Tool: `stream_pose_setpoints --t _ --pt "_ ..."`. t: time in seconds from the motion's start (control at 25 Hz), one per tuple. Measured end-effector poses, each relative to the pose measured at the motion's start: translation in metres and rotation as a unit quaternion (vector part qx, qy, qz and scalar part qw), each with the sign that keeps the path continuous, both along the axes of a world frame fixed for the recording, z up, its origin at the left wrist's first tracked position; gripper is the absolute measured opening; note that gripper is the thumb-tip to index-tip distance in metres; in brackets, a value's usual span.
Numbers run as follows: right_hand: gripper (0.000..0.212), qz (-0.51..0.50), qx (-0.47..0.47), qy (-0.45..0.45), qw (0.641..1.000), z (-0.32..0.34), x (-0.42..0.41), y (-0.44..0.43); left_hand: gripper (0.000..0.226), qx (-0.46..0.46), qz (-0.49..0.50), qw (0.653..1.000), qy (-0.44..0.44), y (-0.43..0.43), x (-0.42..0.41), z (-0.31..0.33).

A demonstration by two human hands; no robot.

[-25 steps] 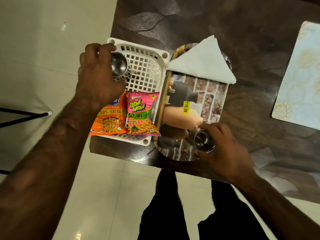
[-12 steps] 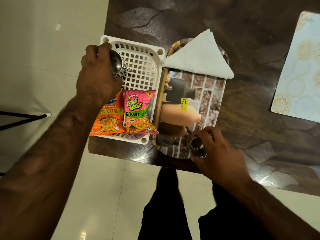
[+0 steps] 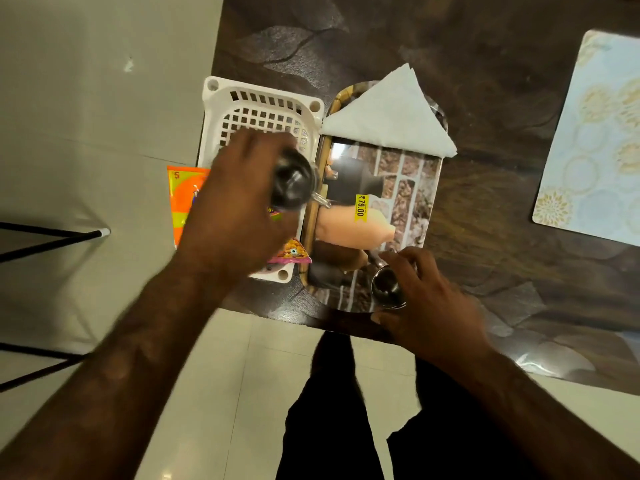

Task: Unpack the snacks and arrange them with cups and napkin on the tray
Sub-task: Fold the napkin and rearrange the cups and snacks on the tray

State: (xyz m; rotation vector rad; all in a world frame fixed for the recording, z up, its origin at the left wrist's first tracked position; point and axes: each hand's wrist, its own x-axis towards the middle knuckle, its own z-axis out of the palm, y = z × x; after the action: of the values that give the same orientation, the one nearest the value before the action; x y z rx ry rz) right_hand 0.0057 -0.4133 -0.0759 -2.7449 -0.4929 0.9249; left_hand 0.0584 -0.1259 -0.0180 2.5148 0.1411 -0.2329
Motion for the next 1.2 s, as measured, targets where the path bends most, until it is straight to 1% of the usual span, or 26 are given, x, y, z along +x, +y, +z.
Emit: stream_pose_setpoints --t 0.08,0.12,0.2,0.28,0.48,0.64,0.76,0.88,0.96,1.04,1.2 --pt "0.104 0.005 -0.002 -0.013 1.0 0.005 0.001 -0.008 0.068 -0.023 -0.044 0.998 0.048 -0.032 -0.029 0.0" --pt "0.106 0.008 0.0 -0.018 1.0 0.007 0.002 -0.013 0.07 -0.023 -0.057 0.996 0.072 -0.045 -0.041 -0.003" --pt "0.105 0.007 0.014 -0.019 1.0 0.01 0.006 -0.025 0.072 -0.004 -0.078 0.992 0.099 -0.065 -0.06 -0.012" --pt "0.101 0.004 0.019 -0.012 1.0 0.012 0.011 -0.038 0.072 0.015 -0.089 0.991 0.101 -0.078 -0.071 -0.022" --pt "0.09 0.003 0.036 0.002 0.999 0.016 0.012 -0.056 0.072 0.028 -0.035 0.989 0.144 -0.091 -0.075 -0.043" --pt "0.082 -0.006 0.041 0.004 0.999 0.018 0.014 -0.06 0.072 0.082 -0.025 0.984 0.156 -0.1 -0.075 -0.047" --pt "0.076 -0.017 0.049 0.011 0.999 0.018 0.014 -0.06 0.066 0.111 -0.006 0.984 0.14 -0.105 -0.08 -0.044" --pt "0.073 -0.017 0.059 0.016 0.998 0.016 0.014 -0.056 0.055 0.209 0.035 0.972 0.097 -0.108 -0.087 -0.041" --pt "0.071 -0.017 0.063 0.013 0.998 0.015 0.014 -0.053 0.061 0.259 0.073 0.957 0.11 -0.111 -0.088 -0.043" --pt "0.069 -0.02 0.066 0.011 0.998 0.014 0.013 -0.05 0.069 0.273 0.107 0.947 0.13 -0.114 -0.086 -0.047" --pt "0.065 -0.022 0.069 0.016 0.997 0.012 0.011 -0.047 0.084 0.299 0.146 0.934 0.13 -0.122 -0.078 -0.053"
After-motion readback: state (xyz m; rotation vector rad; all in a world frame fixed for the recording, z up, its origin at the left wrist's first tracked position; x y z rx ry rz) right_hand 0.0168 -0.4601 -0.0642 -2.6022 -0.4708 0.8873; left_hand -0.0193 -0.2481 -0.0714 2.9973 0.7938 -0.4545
